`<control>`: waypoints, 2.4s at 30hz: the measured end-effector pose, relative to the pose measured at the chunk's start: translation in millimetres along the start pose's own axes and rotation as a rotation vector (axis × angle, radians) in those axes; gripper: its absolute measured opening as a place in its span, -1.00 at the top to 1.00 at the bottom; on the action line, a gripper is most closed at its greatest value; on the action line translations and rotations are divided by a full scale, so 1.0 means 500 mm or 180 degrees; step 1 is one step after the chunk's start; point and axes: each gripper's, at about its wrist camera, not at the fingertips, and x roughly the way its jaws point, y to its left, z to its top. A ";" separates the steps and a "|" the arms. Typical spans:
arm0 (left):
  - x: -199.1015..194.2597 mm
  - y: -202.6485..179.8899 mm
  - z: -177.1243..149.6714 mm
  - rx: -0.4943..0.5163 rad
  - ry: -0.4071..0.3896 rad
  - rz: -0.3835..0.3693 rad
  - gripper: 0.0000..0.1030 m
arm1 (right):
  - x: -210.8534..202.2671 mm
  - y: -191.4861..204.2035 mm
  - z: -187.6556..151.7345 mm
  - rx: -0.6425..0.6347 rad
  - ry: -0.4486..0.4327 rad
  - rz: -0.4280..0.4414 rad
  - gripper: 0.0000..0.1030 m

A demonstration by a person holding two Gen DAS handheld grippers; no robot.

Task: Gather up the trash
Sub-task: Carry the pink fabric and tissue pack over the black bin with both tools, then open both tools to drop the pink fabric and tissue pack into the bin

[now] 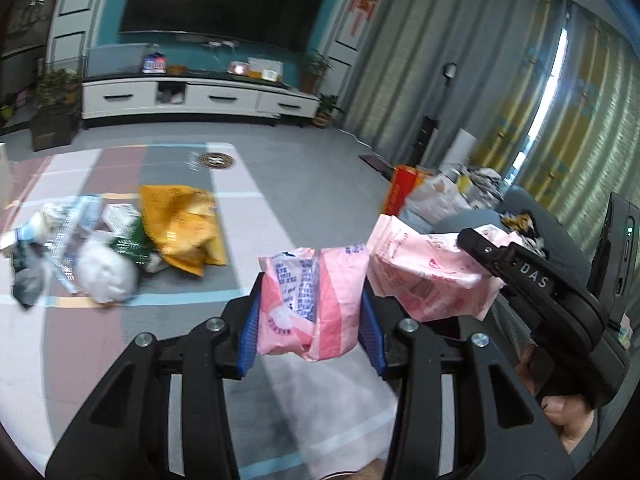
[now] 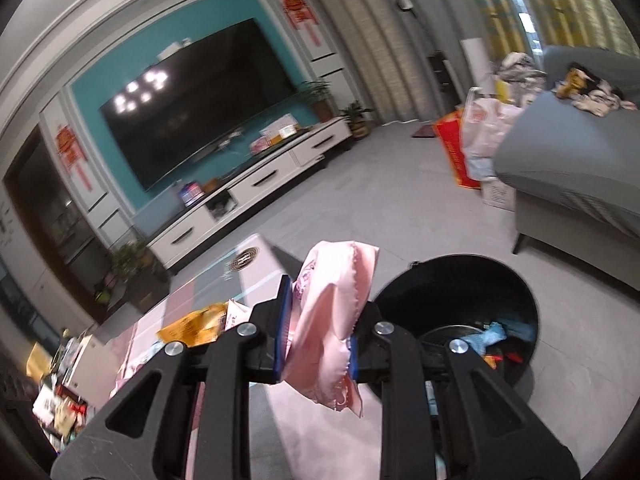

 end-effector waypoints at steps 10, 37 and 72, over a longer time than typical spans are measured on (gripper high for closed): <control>0.091 -0.101 -0.017 0.0204 0.0284 -0.0334 0.14 | -0.003 -0.126 0.002 0.0397 -0.0077 -0.0519 0.53; 0.303 -0.170 -0.067 0.0228 0.1039 -0.0826 0.14 | 0.043 -0.247 -0.018 0.0774 0.0171 -0.1115 0.53; 0.281 -0.082 -0.050 -0.0058 0.0789 -0.0636 -0.77 | 0.075 -0.223 -0.020 0.0543 0.0258 -0.1381 -0.67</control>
